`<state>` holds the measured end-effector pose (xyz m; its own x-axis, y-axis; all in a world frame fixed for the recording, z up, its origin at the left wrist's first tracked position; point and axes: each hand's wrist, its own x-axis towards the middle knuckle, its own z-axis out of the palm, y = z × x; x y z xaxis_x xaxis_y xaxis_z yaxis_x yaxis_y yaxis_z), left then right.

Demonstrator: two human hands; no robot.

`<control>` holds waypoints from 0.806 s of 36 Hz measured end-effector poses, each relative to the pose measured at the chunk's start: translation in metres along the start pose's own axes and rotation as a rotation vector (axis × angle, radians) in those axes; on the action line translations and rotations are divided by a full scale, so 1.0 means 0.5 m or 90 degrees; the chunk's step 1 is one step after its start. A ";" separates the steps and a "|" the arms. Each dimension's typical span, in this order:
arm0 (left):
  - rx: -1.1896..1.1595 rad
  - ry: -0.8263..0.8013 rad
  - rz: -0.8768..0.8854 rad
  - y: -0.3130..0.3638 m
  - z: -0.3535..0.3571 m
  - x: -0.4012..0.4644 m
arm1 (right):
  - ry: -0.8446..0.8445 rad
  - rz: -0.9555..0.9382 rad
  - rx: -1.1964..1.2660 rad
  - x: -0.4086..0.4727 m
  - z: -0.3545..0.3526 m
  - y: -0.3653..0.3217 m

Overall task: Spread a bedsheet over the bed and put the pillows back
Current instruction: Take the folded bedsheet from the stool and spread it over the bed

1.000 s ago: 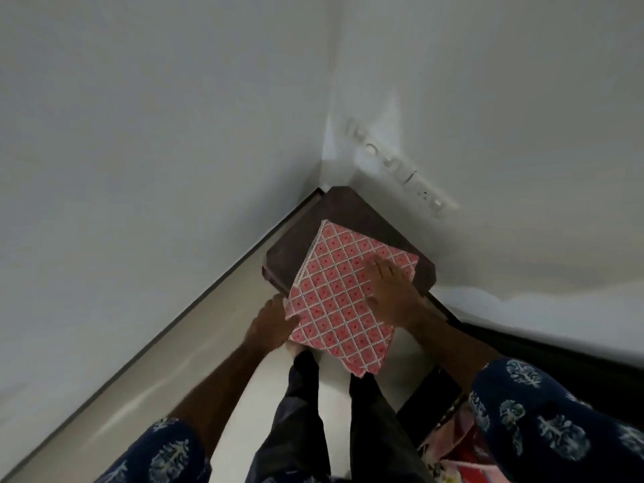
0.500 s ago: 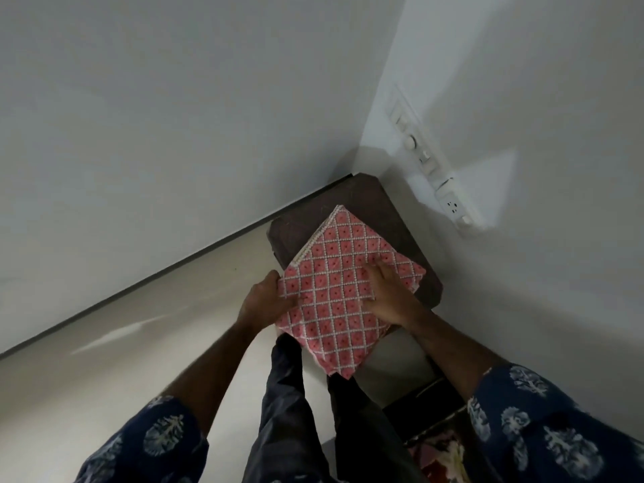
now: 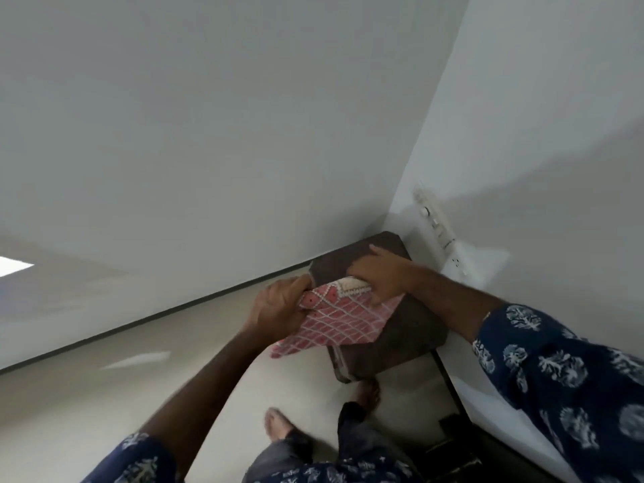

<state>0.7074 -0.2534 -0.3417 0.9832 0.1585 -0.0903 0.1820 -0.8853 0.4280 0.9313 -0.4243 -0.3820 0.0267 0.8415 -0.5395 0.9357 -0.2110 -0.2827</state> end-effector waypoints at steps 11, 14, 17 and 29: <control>-0.087 0.200 -0.269 -0.249 -0.261 -0.315 | 0.224 0.029 0.418 0.156 -0.163 -0.302; -0.137 0.241 -0.357 -0.342 -0.315 -0.439 | 0.253 0.002 0.498 0.226 -0.228 -0.436; -0.258 0.300 -0.396 -0.430 -0.361 -0.571 | 0.288 -0.039 0.562 0.297 -0.281 -0.583; -0.303 0.489 -0.555 -0.656 -0.469 -1.082 | 0.211 -0.238 0.806 0.525 -0.395 -1.177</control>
<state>0.1187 0.0537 -0.2221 0.2581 0.9657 -0.0285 0.6031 -0.1381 0.7856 0.4569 0.0193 -0.2006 0.0953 0.9896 -0.1080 -0.0507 -0.1035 -0.9933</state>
